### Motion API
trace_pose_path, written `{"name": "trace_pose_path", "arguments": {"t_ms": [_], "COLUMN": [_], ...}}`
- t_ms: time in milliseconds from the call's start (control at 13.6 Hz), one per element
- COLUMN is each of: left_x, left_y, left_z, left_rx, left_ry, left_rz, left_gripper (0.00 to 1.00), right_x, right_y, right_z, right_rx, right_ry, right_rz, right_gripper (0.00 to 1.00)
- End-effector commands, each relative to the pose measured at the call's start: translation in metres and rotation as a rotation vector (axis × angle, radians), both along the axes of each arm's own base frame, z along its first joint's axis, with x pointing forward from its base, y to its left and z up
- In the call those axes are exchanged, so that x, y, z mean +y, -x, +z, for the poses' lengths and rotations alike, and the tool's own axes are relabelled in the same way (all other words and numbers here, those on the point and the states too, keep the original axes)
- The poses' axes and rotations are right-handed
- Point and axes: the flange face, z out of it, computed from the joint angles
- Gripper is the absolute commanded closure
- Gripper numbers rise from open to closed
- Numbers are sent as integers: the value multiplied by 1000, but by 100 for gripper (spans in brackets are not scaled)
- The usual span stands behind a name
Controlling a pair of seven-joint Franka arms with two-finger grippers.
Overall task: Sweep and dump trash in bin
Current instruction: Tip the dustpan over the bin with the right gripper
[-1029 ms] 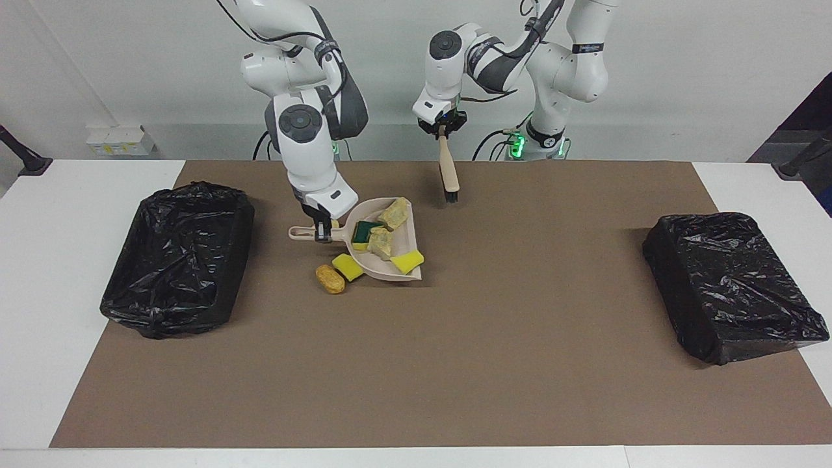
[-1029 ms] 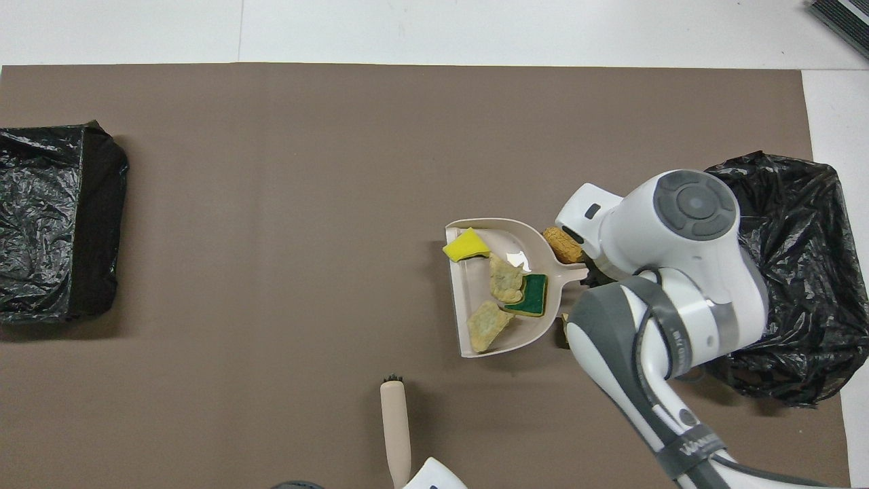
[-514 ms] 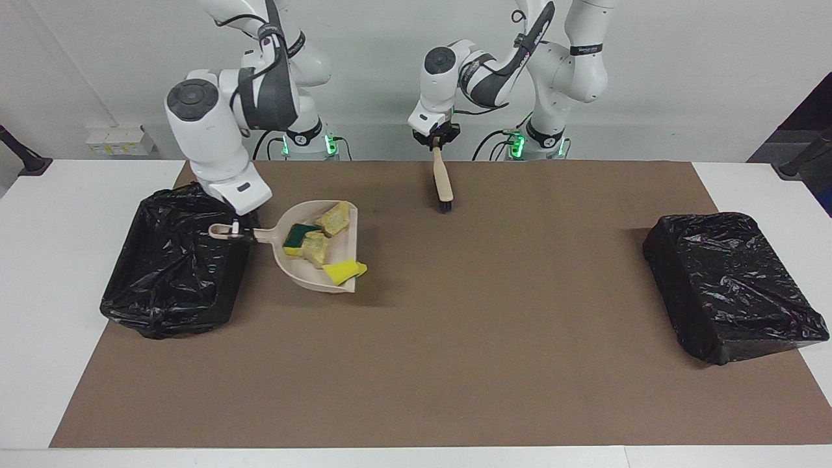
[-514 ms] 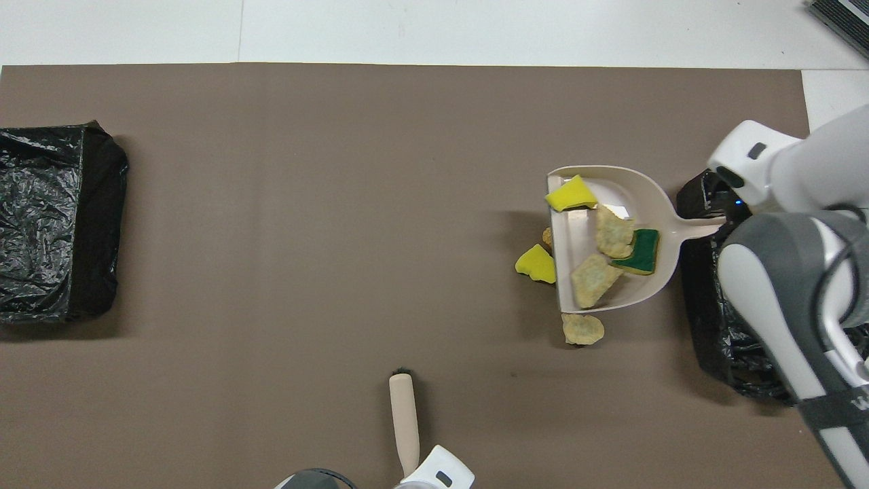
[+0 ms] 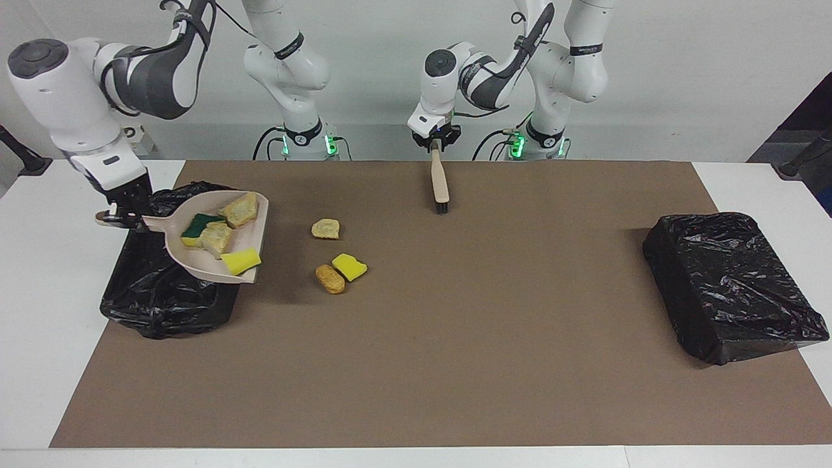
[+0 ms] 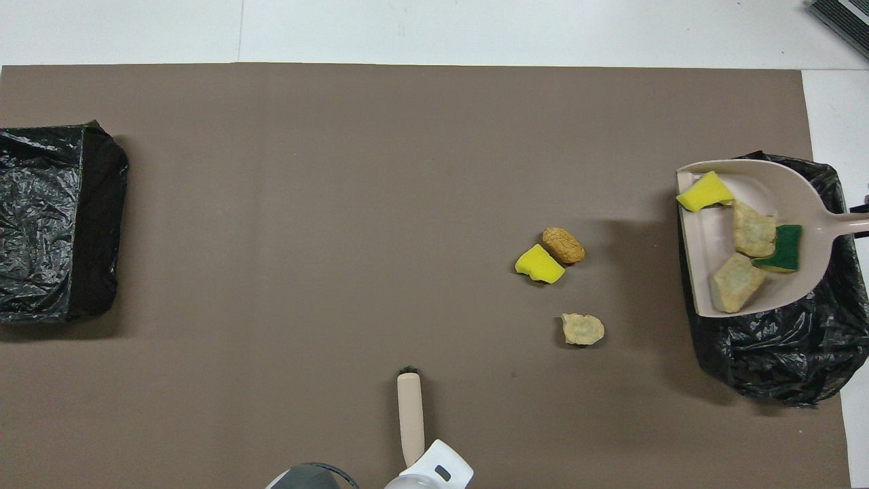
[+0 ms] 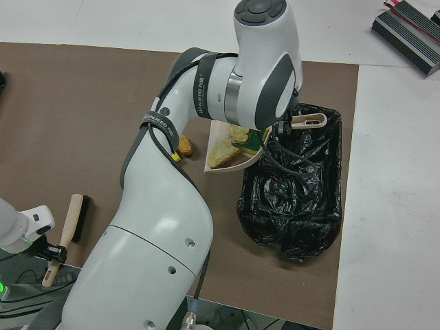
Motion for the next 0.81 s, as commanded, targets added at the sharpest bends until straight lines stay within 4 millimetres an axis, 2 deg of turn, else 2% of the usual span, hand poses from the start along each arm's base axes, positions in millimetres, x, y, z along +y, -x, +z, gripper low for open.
{"name": "trace_pose_path", "arguments": {"t_ms": [0, 147, 294, 514, 588, 735], "left_x": [17, 39, 67, 128, 149, 185], "left_y": [-58, -104, -149, -220, -240, -265], "left_z": [27, 60, 89, 143, 165, 197], "left_rx": [23, -21, -77, -142, -155, -164], "left_ry": [7, -17, -66, -20, 0, 17], "left_rz": [3, -41, -114, -139, -161, -201], "left_gripper": [0, 0, 0, 0, 0, 0], "right_x": [-37, -44, -39, -8, -6, -12], "right_y": [10, 15, 22, 21, 22, 23], "right_z": [9, 11, -1, -26, -26, -16], "right_rx": [5, 45, 74, 120, 136, 166], "right_ry": [129, 294, 413, 540, 546, 585], "right_rz": [24, 35, -27, -72, -73, -80], "right_gripper": [100, 100, 100, 100, 100, 100]}}
